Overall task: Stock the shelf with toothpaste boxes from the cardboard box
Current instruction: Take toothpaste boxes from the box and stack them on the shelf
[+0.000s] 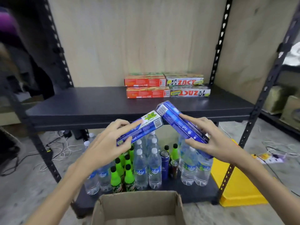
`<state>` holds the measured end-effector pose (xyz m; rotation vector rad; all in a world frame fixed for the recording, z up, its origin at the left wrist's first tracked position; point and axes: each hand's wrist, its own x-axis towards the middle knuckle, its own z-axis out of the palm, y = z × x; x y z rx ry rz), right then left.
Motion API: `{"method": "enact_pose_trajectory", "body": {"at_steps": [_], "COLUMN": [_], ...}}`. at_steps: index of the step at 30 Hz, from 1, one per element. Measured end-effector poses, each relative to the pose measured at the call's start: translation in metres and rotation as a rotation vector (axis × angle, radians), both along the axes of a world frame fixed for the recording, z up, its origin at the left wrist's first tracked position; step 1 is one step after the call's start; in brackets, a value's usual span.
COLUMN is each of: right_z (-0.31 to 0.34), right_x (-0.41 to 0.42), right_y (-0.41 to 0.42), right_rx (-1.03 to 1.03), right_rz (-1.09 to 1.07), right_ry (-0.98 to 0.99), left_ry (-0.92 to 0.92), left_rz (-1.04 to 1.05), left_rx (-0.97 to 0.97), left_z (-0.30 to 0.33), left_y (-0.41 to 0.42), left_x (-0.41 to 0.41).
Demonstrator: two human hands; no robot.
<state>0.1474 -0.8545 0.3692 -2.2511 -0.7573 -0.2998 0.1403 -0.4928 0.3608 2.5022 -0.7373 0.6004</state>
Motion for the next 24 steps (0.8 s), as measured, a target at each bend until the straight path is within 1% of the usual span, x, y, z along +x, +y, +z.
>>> {"method": "enact_pose_trajectory", "body": {"at_steps": [5, 10, 14, 16, 18, 21, 24], "right_z": [0.044, 0.072, 0.082, 0.081, 0.078, 0.076, 0.064], "right_x": [0.028, 0.08, 0.129, 0.152, 0.171, 0.194, 0.209], "right_y": [-0.02, -0.046, -0.064, -0.071, -0.075, -0.077, -0.077], "right_rx": [-0.037, -0.123, -0.322, -0.366, -0.4, -0.433, -0.418], "right_rz": [-0.029, -0.076, -0.123, -0.151, -0.155, -0.168, -0.215], "right_ry": [-0.056, -0.026, 0.005, 0.046, 0.032, -0.027, -0.095], "left_ry": [-0.007, 0.097, 0.185, 0.184, 0.184, 0.114, -0.044], "left_rz": [-0.007, 0.001, -0.043, -0.056, -0.055, -0.049, 0.002], "left_rx": [0.076, 0.143, 0.143, 0.166, 0.168, 0.206, 0.258], "left_z": [0.05, 0.081, 0.089, 0.084, 0.077, 0.069, 0.059], "left_y": [-0.003, -0.008, -0.011, -0.012, -0.014, -0.021, -0.025], "left_x": [0.03, 0.086, 0.134, 0.156, 0.175, 0.194, 0.207]}}
